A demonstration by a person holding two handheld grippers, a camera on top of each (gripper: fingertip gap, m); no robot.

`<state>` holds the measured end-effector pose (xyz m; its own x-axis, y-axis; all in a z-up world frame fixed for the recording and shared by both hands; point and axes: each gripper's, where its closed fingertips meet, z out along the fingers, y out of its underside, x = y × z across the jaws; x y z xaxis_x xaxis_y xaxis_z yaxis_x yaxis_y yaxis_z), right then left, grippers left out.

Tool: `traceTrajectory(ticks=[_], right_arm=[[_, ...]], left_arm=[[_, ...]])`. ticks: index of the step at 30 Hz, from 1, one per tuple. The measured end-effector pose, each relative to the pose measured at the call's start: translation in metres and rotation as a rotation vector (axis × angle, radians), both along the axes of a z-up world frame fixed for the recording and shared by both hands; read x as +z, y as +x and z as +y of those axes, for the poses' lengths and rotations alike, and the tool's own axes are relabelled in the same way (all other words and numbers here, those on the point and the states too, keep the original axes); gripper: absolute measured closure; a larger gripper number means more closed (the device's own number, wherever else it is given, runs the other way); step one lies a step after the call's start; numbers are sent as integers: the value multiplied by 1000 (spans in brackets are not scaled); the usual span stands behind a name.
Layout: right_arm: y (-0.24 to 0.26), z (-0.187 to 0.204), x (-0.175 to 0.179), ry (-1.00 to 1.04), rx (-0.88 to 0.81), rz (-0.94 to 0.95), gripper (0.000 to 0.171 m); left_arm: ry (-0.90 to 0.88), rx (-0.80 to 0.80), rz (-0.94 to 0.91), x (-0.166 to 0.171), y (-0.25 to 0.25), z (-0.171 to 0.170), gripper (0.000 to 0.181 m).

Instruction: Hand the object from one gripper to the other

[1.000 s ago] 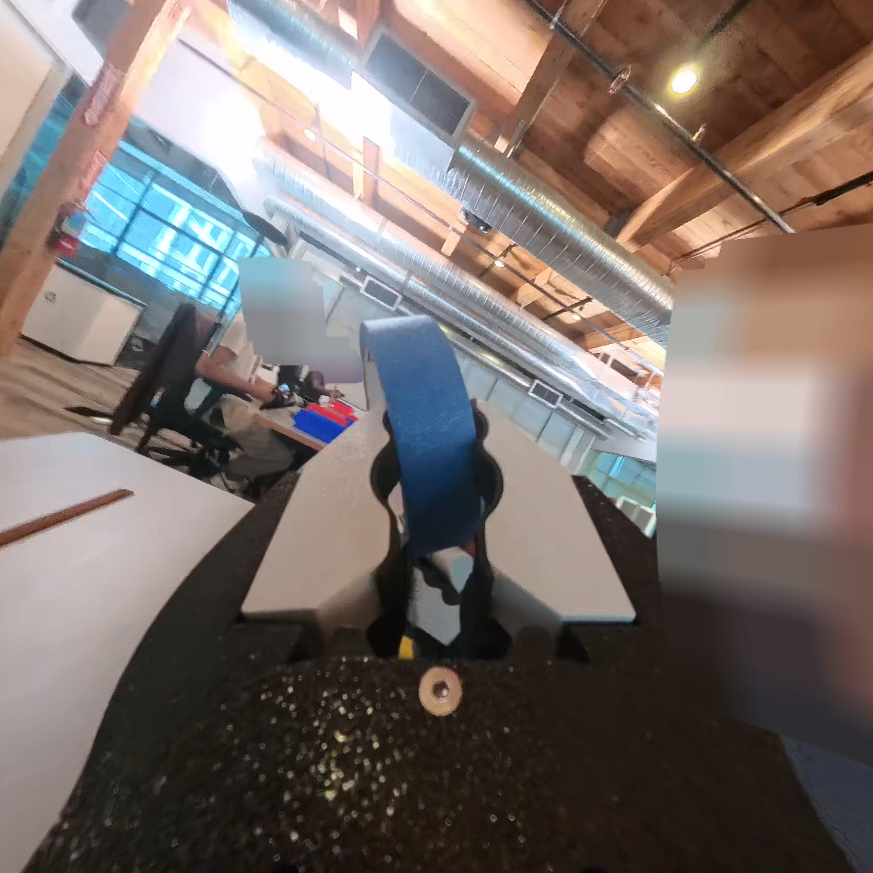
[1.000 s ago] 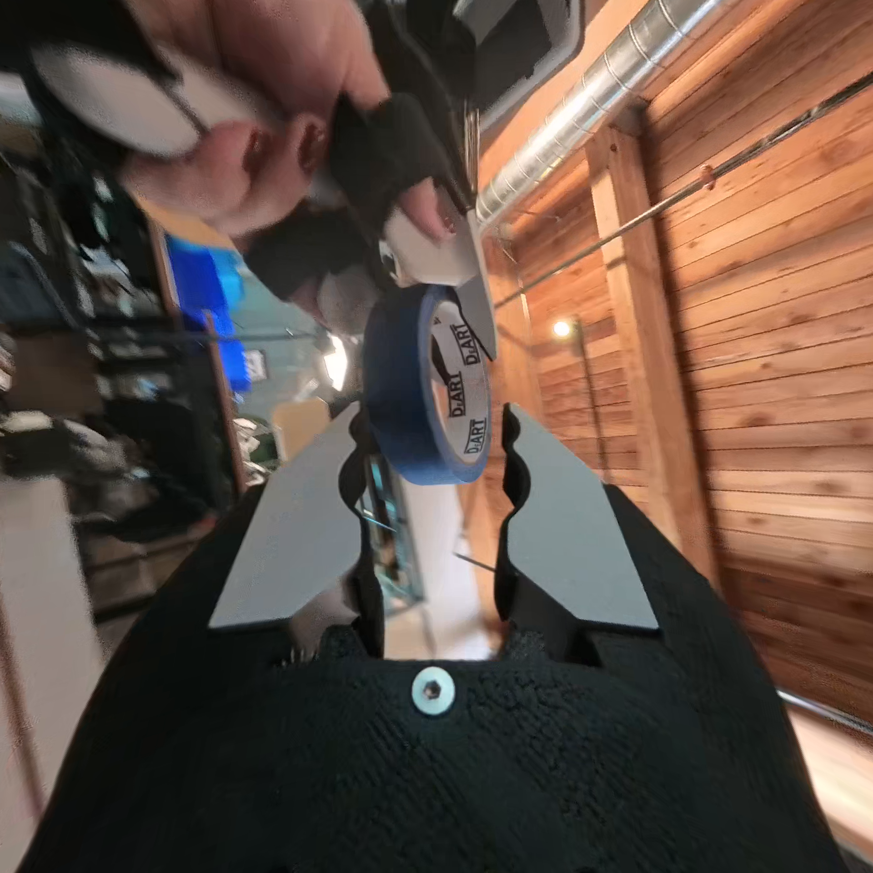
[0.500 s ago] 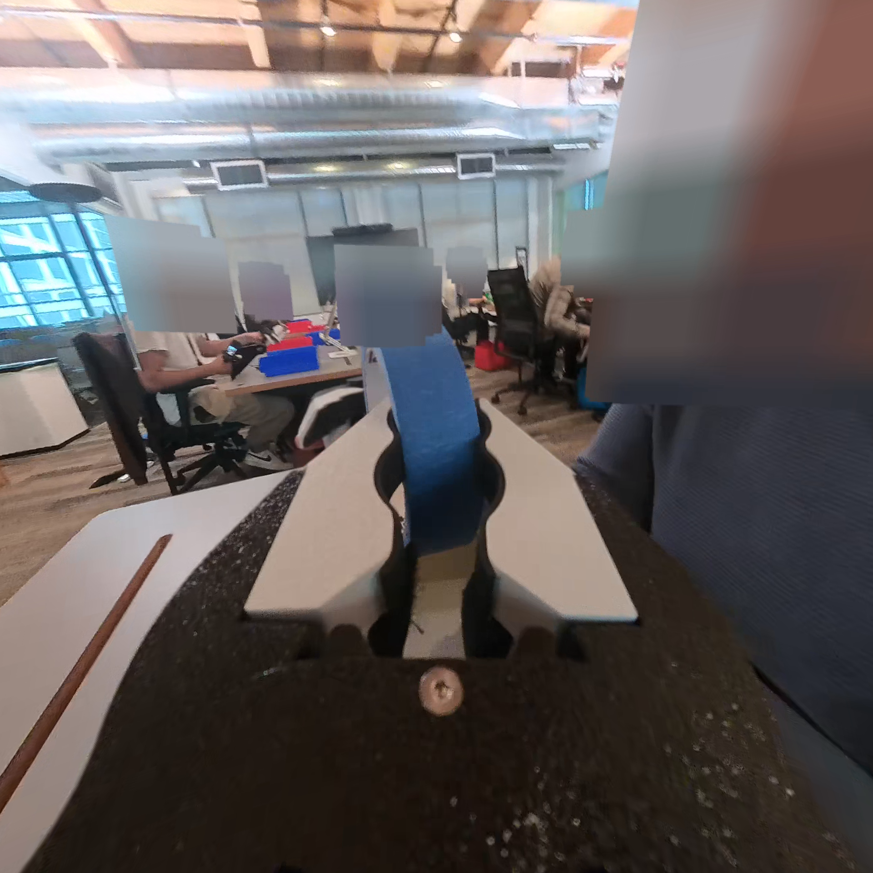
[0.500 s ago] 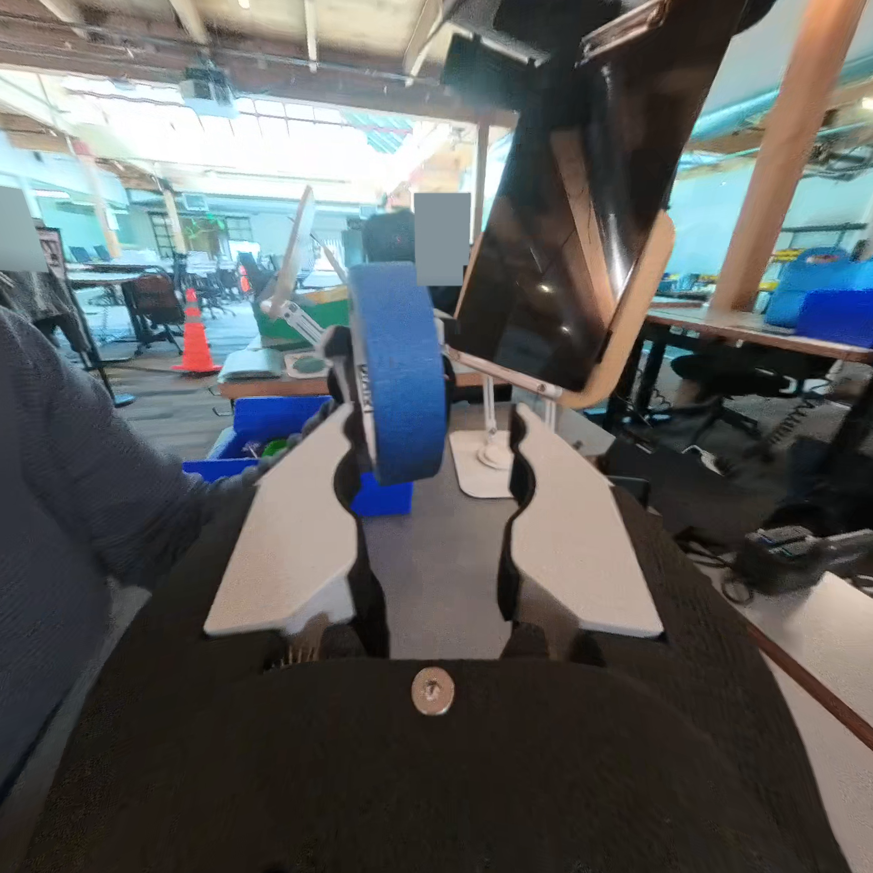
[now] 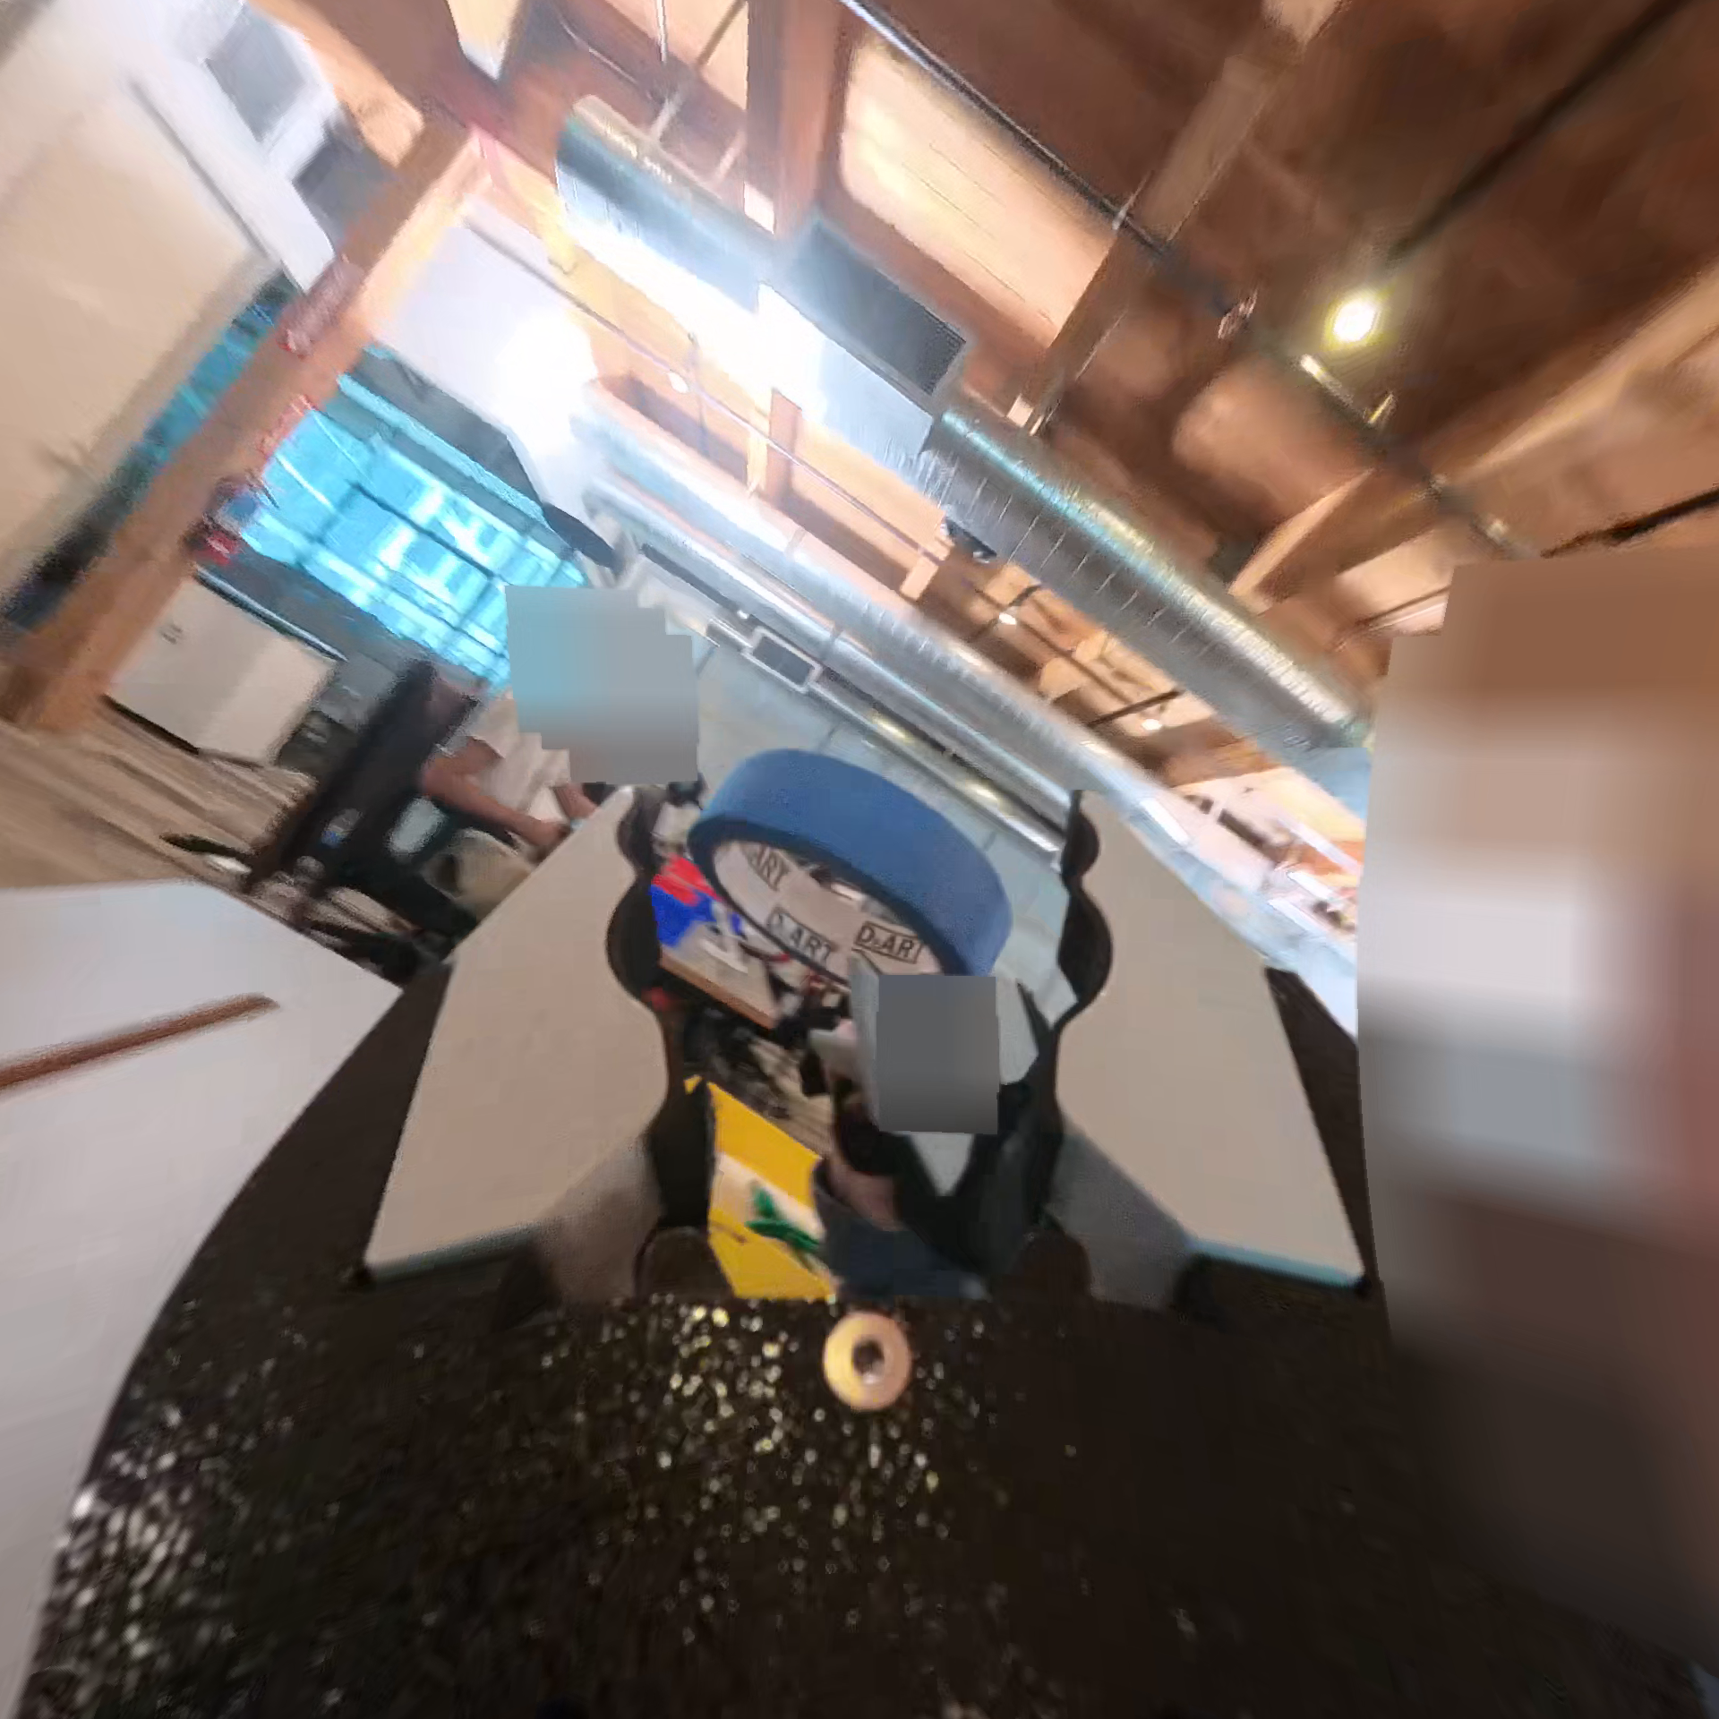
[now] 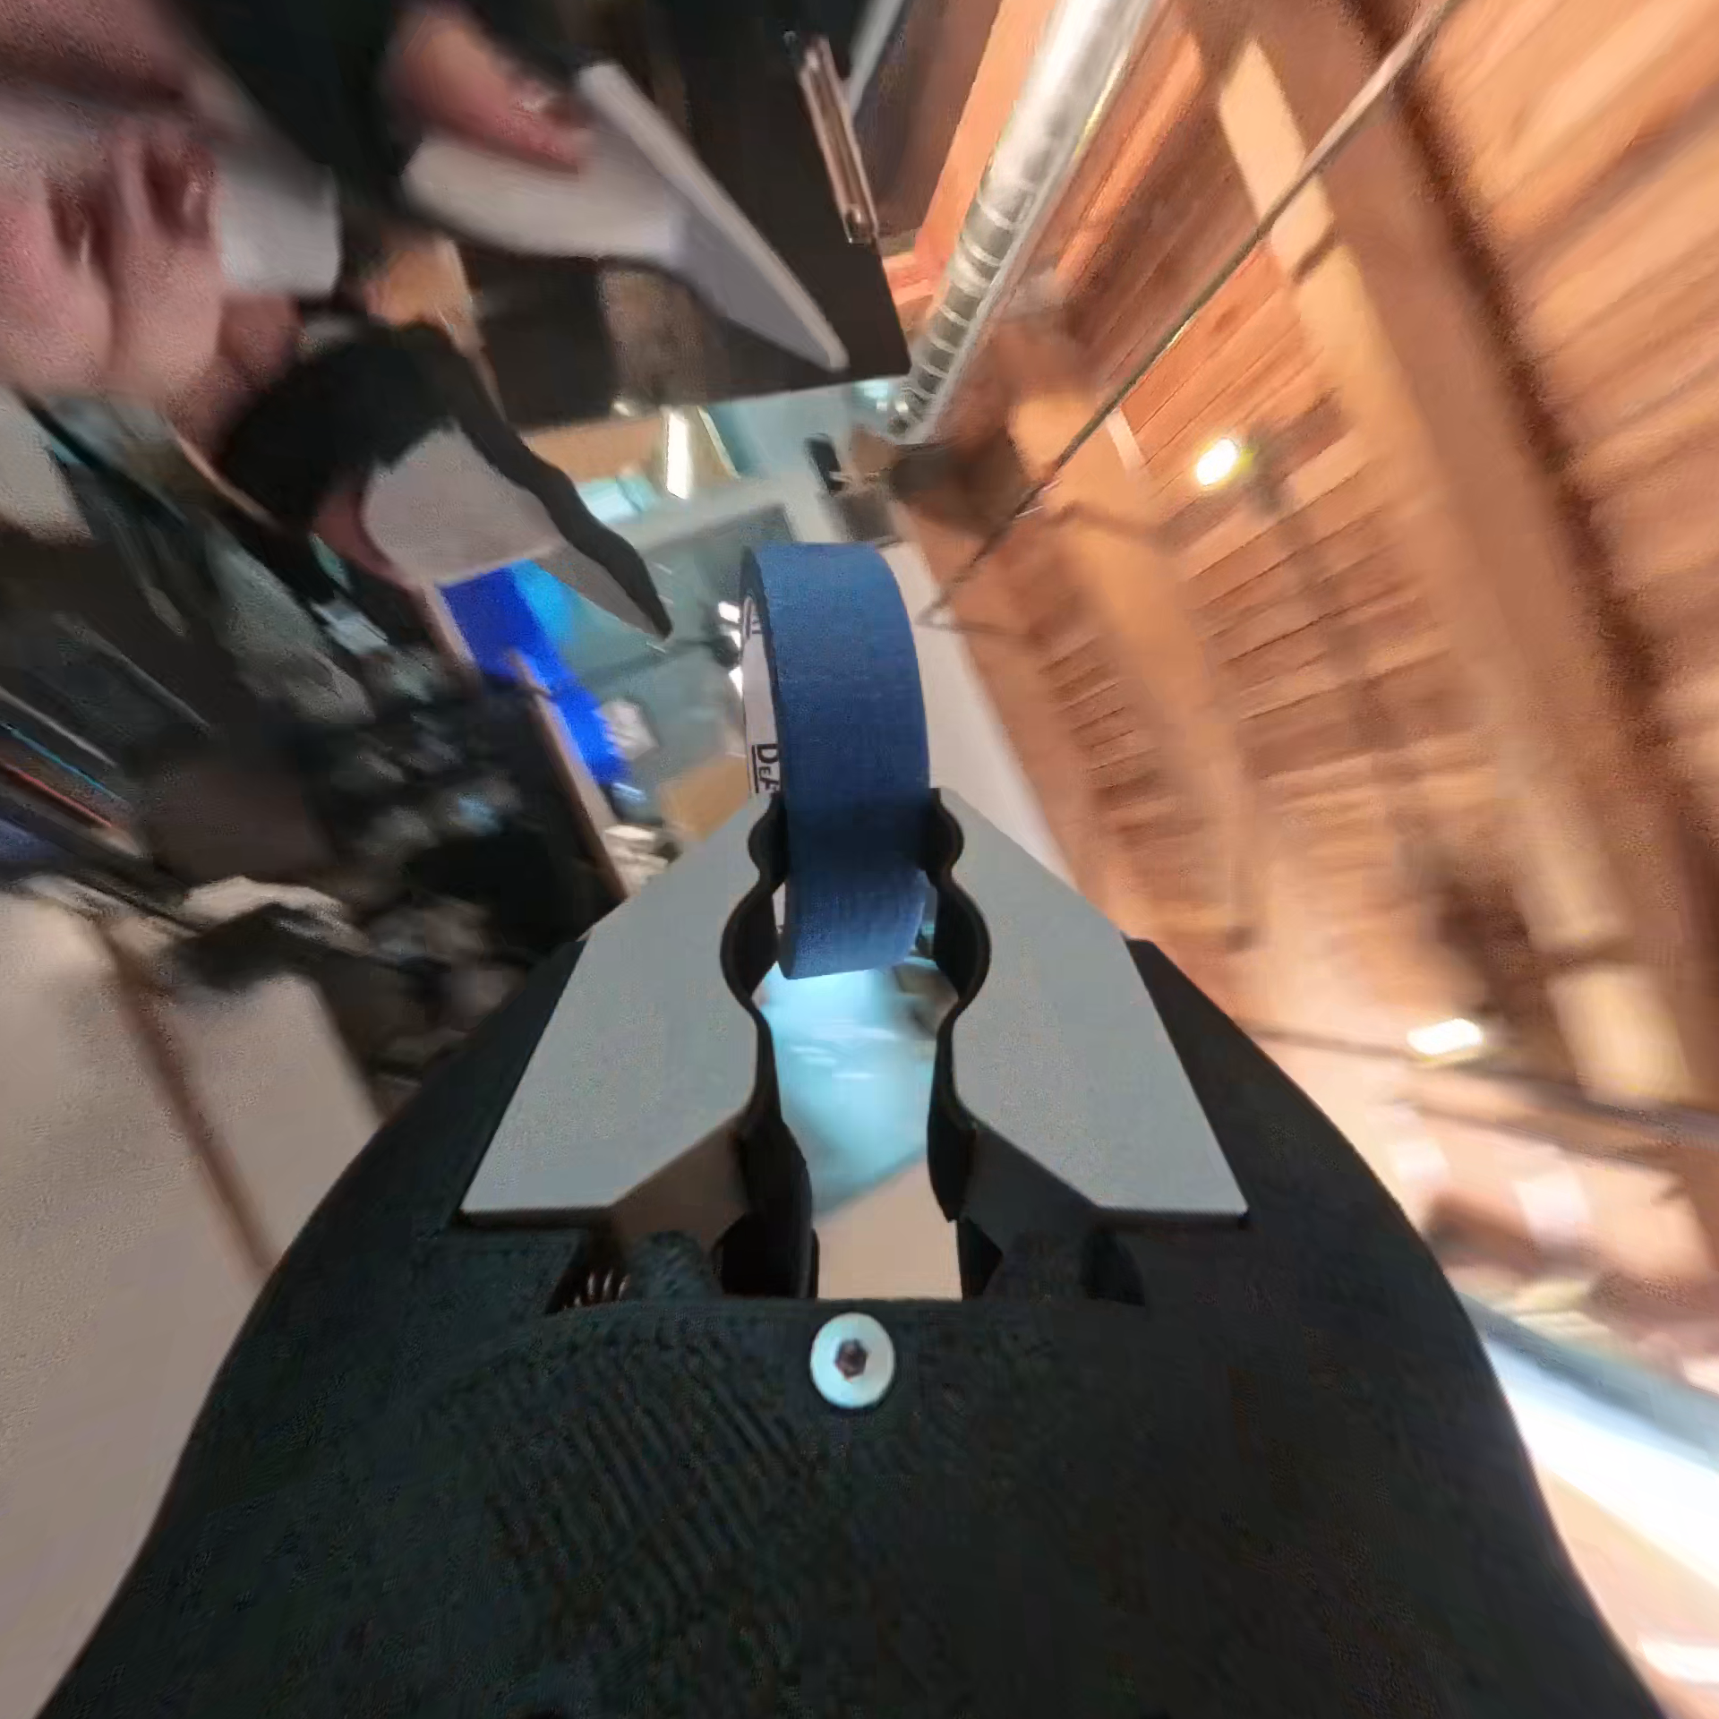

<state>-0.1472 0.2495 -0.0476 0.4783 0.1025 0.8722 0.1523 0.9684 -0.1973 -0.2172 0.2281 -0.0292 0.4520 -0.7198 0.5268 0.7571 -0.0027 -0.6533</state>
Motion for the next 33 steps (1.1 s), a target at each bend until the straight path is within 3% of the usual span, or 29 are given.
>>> traceTrajectory(ticks=[1, 4, 7, 8, 9, 10, 11, 14, 18, 20, 24, 25, 27, 30, 31, 33], right_arm=[[-3, -3, -2, 136, -74, 2, 144], [-17, -11, -14, 374, -203, -15, 144], [-25, -18, -20, 417, -203, -7, 143], [-25, -21, -18, 400, -182, 13, 143], [-26, -23, -21, 368, -148, -2, 143], [-27, -26, -24, 313, -81, -16, 134], [-28, -30, -27, 212, 25, -34, 115], [-20, -34, -18, -238, 379, -46, 95], [-2, -16, 9, -888, 797, 18, 94], [0, -16, 5, -1152, 1009, -78, 95], [9, -40, -7, -1363, 1283, -335, 105], [9, -45, -12, -1372, 1283, -395, 110], [6, -46, -24, -1322, 1195, -447, 139], [7, -36, -17, -1200, 1095, -342, 143], [7, -32, -15, -1148, 1046, -301, 144], [7, -22, -11, -1023, 913, -223, 144]], left_arm=[[-32, -58, -23, -3, 4, 3, 88], [-117, -148, 25, -17, 23, 11, 88], [-106, -137, 66, -17, 30, 12, 114], [-109, -104, 81, -19, 27, 14, 131], [-96, -98, 96, -18, 27, 12, 132], [-74, -94, 99, -15, 25, 10, 142], [-27, -86, 105, -10, 24, 5, 151], [51, -15, 210, -5, 22, -4, 157], [207, -12, 404, -1, 35, -25, 157], [283, -43, 504, -2, 48, -37, 157], [338, -124, 709, -19, 76, -49, 157], [345, -133, 728, -21, 80, -50, 157], [368, -174, 724, -20, 87, -54, 157], [297, -127, 656, -17, 81, -40, 155], [267, -71, 611, -13, 74, -32, 147], [220, 11, 517, -5, 60, -21, 104]])
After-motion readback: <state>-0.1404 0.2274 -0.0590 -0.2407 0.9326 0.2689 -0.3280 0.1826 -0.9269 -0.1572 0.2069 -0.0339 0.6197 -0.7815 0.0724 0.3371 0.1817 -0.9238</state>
